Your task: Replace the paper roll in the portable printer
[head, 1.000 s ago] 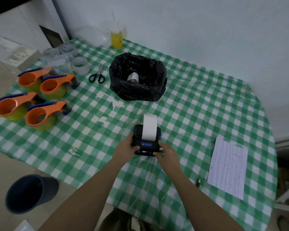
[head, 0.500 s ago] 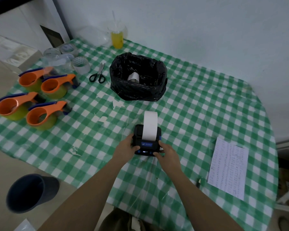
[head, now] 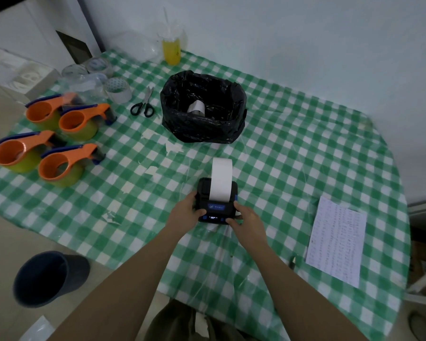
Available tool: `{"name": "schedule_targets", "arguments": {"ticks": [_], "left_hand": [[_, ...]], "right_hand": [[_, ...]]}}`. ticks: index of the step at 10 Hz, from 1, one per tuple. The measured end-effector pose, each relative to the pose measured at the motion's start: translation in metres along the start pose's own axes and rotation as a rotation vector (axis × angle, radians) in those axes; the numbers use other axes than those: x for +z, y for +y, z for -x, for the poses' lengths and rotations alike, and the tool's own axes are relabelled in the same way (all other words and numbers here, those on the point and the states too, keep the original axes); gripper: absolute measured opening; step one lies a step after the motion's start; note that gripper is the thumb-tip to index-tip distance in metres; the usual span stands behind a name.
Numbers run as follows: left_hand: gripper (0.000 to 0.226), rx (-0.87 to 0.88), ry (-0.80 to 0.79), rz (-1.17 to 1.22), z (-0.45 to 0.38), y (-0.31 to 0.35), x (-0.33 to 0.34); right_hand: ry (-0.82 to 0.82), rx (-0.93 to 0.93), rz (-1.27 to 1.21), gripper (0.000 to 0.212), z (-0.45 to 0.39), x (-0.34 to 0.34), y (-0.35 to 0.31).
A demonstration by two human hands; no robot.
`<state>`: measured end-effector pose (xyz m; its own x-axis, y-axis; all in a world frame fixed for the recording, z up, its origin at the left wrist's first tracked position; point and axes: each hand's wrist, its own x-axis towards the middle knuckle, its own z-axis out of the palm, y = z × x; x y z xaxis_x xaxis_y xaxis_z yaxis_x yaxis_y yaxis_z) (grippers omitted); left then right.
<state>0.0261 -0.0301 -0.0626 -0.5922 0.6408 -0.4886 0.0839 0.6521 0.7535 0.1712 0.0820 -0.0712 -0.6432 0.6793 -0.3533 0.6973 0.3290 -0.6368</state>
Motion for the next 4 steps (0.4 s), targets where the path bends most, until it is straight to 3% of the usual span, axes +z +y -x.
{"name": "schedule_targets", "arguments": {"ticks": [3,4], "left_hand": [[0.058,-0.085,-0.014,0.043,-0.004,0.004,0.003],[0.063,-0.143,0.036,0.134,0.009,0.018,0.000]], "right_hand": [[-0.021,0.065,0.008,0.053,0.005,-0.003,-0.006],[0.030,0.100,-0.163,0.041,0.008,-0.015,-0.019]]}}
